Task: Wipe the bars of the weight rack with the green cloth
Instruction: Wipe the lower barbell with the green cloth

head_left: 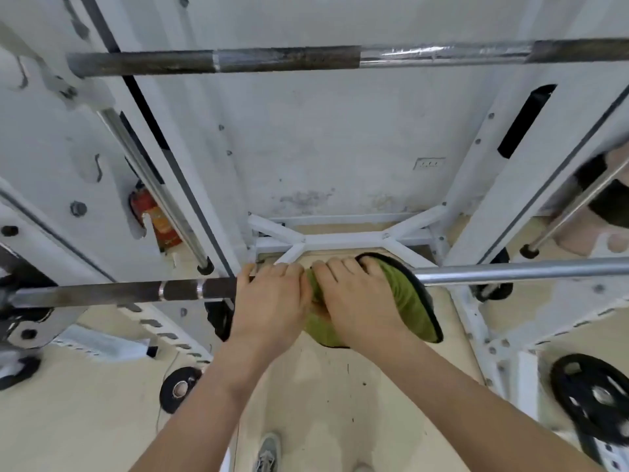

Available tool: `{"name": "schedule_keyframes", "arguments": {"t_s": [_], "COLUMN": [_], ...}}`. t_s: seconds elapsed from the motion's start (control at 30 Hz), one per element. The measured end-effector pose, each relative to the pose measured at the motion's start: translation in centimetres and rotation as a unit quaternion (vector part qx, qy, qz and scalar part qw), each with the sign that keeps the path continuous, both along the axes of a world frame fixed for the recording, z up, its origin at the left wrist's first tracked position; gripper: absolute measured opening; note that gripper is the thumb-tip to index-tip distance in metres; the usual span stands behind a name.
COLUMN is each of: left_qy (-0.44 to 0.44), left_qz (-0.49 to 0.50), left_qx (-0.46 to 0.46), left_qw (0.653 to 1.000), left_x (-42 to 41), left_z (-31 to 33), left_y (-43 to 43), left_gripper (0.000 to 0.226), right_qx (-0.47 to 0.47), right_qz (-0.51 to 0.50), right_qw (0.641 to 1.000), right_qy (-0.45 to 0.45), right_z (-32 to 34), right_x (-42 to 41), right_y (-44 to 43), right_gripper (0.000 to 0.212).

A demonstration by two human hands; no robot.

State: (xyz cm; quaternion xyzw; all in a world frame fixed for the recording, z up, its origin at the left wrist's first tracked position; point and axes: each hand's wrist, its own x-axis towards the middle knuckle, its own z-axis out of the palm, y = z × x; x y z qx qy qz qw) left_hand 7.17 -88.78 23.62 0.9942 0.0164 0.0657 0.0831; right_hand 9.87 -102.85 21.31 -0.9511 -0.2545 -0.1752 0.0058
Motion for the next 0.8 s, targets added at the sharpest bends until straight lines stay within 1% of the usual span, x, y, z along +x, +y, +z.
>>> {"name": "schedule_keyframes", "arguments": {"t_s": [0.03, 0.1, 0.17, 0.2, 0.23, 0.3, 0.33, 0.4, 0.43, 0.47, 0.53, 0.57, 0.6, 0.67, 0.73, 0.77, 0.8], "left_qy": [0.004, 0.012, 0.003, -0.013, -0.024, 0.005, 0.019, 0.017, 0.017, 0.014, 0.008, 0.005, 0.022, 0.071, 0.116, 0.142, 0.174], "left_qz": [-0.010, -0.019, -0.015, -0.008, 0.005, 0.042, 0.053, 0.057, 0.053, 0.043, 0.018, 0.010, 0.008, 0.008, -0.001, -0.013, -0.022], "left_qx": [-0.010, 0.024, 0.068, 0.083, 0.094, 0.109, 0.116, 0.134, 0.142, 0.148, 0.151, 0.156, 0.162, 0.138, 0.106, 0.098, 0.096], "left_qw": [1.000, 0.999, 0.998, 0.996, 0.995, 0.993, 0.992, 0.989, 0.988, 0.988, 0.988, 0.988, 0.986, 0.988, 0.988, 0.985, 0.980], "left_x": [-0.1, 0.0, 0.1, 0.4, 0.8, 1.8, 2.2, 2.8, 2.9, 2.9, 2.9, 3.1, 3.2, 3.7, 4.3, 4.7, 5.1], "left_z": [-0.2, -1.1, -1.8, -2.0, -1.9, -1.4, -1.2, -0.8, -0.9, -1.0, -0.7, -0.5, -0.4, -0.3, 0.2, 0.4, 0.7], "left_y": [-1.5, -2.9, -3.0, -3.0, -3.2, -3.9, -4.1, -4.2, -4.1, -4.0, -3.8, -3.8, -3.8, -3.5, -3.3, -3.1, -3.1], "left_gripper": [0.034, 0.028, 0.038, 0.036, 0.030, 0.022, 0.023, 0.022, 0.020, 0.020, 0.030, 0.033, 0.032, 0.026, 0.019, 0.016, 0.014], "right_qx": [-0.011, -0.052, -0.111, -0.139, -0.143, -0.124, -0.112, -0.089, -0.085, -0.079, -0.071, -0.079, -0.082, -0.092, -0.102, -0.107, -0.116], "right_qz": [-0.015, -0.083, -0.149, -0.172, -0.178, -0.159, -0.143, -0.083, -0.045, -0.011, 0.027, 0.037, 0.051, 0.061, 0.012, -0.027, -0.068], "right_qw": [1.000, 0.995, 0.978, 0.968, 0.964, 0.970, 0.973, 0.982, 0.984, 0.985, 0.984, 0.980, 0.972, 0.943, 0.902, 0.887, 0.881], "right_qy": [-0.003, 0.029, 0.090, 0.119, 0.133, 0.138, 0.143, 0.146, 0.148, 0.151, 0.162, 0.180, 0.212, 0.313, 0.418, 0.448, 0.453], "right_z": [0.0, 0.7, 2.0, 2.6, 2.9, 3.3, 3.3, 3.2, 3.0, 2.6, 2.7, 3.0, 3.6, 4.8, 6.1, 6.3, 6.5], "right_x": [0.4, 1.5, 2.7, 3.2, 3.5, 3.5, 3.3, 3.0, 2.9, 2.8, 3.1, 3.4, 3.7, 4.6, 5.6, 6.1, 6.1], "right_y": [-2.0, -7.5, -12.6, -14.2, -14.9, -13.4, -11.4, -6.5, -4.1, -2.2, -0.4, -0.6, -1.3, -3.6, -6.4, -7.9, -9.3], "right_gripper": [0.019, 0.022, 0.019, 0.016, 0.012, 0.008, 0.012, 0.014, 0.009, 0.003, 0.009, 0.005, 0.006, 0.021, 0.022, 0.025, 0.028]}}
